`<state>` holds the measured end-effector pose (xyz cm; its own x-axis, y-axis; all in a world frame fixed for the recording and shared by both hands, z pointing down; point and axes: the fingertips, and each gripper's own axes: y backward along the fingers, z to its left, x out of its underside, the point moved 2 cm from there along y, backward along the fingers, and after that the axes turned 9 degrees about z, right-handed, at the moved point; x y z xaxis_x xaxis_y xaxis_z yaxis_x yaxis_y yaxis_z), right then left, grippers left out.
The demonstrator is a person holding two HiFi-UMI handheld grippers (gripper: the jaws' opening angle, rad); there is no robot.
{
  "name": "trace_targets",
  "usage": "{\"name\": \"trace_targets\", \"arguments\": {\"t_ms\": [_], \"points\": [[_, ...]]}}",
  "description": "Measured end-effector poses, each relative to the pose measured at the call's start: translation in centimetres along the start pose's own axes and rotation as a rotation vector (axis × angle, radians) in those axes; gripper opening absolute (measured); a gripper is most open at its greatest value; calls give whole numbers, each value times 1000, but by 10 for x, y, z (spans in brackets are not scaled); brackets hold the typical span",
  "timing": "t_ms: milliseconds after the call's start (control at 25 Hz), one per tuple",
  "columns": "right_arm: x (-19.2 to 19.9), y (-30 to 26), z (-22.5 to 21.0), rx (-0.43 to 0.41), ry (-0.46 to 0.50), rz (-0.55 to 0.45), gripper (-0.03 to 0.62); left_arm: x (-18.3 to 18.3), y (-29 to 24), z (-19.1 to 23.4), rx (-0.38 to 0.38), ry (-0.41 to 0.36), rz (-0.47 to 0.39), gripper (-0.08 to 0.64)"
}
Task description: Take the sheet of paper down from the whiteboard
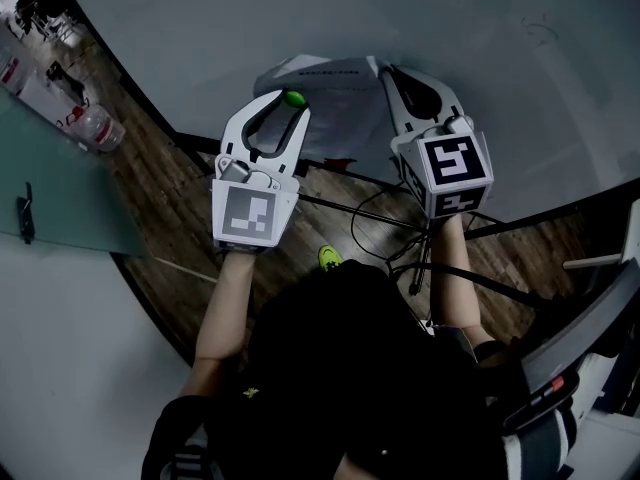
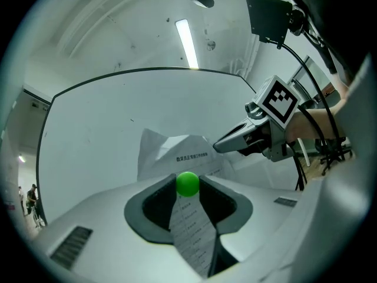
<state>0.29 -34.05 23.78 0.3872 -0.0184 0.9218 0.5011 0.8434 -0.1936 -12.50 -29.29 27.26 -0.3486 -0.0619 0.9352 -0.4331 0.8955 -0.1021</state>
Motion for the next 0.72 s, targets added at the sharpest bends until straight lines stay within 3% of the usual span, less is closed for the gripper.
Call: {"name": "trace_targets", "arguments": {"t_ms": [440,720], "points": [[9,44,53,-37,-59,0,35,13,54,-16,13,4,-8,121],[16,53,62,-53,-87,14,35,20,60,-22,34,21,12,121]]}}
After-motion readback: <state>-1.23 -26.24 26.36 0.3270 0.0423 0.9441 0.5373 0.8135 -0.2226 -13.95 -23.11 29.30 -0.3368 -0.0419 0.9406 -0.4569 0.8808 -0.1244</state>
